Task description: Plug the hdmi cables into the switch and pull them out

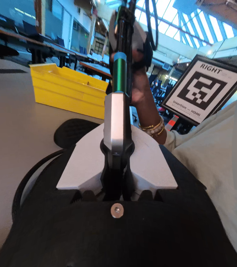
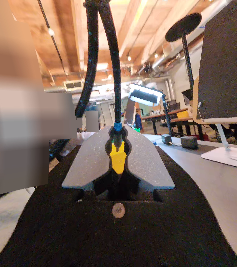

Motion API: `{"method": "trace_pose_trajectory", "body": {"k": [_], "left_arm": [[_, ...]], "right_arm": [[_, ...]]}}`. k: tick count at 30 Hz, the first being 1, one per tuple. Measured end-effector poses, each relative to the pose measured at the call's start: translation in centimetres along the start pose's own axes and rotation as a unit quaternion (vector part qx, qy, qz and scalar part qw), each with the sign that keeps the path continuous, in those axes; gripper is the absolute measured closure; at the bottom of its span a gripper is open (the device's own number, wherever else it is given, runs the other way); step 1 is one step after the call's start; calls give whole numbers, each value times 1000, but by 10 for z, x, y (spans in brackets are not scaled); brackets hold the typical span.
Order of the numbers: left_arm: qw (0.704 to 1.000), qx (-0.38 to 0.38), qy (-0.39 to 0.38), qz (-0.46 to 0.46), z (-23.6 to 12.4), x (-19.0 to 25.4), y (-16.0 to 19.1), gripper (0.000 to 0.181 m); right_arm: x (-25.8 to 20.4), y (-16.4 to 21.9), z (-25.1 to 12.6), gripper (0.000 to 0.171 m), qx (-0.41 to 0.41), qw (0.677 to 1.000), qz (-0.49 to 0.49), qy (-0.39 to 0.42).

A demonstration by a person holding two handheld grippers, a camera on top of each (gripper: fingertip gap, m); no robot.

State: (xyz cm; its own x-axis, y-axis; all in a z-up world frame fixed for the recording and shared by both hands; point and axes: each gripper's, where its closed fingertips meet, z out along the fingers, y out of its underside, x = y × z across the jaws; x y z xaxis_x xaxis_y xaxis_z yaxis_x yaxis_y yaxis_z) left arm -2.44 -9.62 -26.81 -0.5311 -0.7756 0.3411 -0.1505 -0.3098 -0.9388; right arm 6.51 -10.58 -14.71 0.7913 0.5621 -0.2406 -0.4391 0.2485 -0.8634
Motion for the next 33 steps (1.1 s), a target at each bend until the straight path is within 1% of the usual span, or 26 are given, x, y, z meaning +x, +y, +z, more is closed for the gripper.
{"method": "trace_pose_trajectory", "body": {"k": [3,4,7,8,10,13,16,18,19,21,22,23,24,26,28,30,31,33], "left_arm": [[994,106,7,-13,-23,-2,-30,159],[991,132,10,-13,-33,-2,-38,159],[980,199,15,-7,-61,-4,-59,159],[978,210,8,-4,-67,-6,-62,159],[979,206,-2,2,-71,-11,-60,159],[976,217,-2,-8,-71,-14,-60,159],[976,217,-16,0,-72,-17,-60,158],[975,220,-16,2,-74,-17,-61,158],[975,223,-17,3,-74,-17,-61,158],[974,224,-17,1,-74,-18,-61,158],[974,224,-18,1,-73,-18,-61,158],[975,223,-19,4,-72,-18,-61,158],[975,222,-21,6,-72,-17,-61,158],[976,217,-21,11,-71,-16,-60,158],[977,214,-20,12,-70,-16,-59,158],[977,210,-20,12,-69,-16,-59,158],[978,210,-20,12,-69,-17,-58,158],[978,208,-19,10,-69,-17,-58,158]], "right_arm": [[1,25,10,160,-73,997,-16,15],[3,32,12,160,-94,995,-31,30],[-3,50,17,160,-147,987,-45,37],[-4,55,18,160,-168,983,-58,45],[-7,63,18,160,-212,971,-92,60],[-5,54,3,160,-263,948,-148,100],[6,26,-34,160,-305,915,-201,170],[16,2,-73,160,-337,883,-228,233],[25,-10,-98,160,-354,862,-235,277],[44,-21,-154,160,-405,811,-215,364],[53,-23,-181,160,-423,789,-191,402],[62,-22,-204,160,-432,774,-168,431],[68,-18,-220,160,-433,773,-141,442],[75,-3,-235,160,-414,803,-67,423],[87,1,-242,160,-361,834,-28,416],[92,14,-248,160,-346,853,27,389],[94,21,-253,160,-353,855,51,377],[99,34,-264,160,-388,843,79,365]]}}
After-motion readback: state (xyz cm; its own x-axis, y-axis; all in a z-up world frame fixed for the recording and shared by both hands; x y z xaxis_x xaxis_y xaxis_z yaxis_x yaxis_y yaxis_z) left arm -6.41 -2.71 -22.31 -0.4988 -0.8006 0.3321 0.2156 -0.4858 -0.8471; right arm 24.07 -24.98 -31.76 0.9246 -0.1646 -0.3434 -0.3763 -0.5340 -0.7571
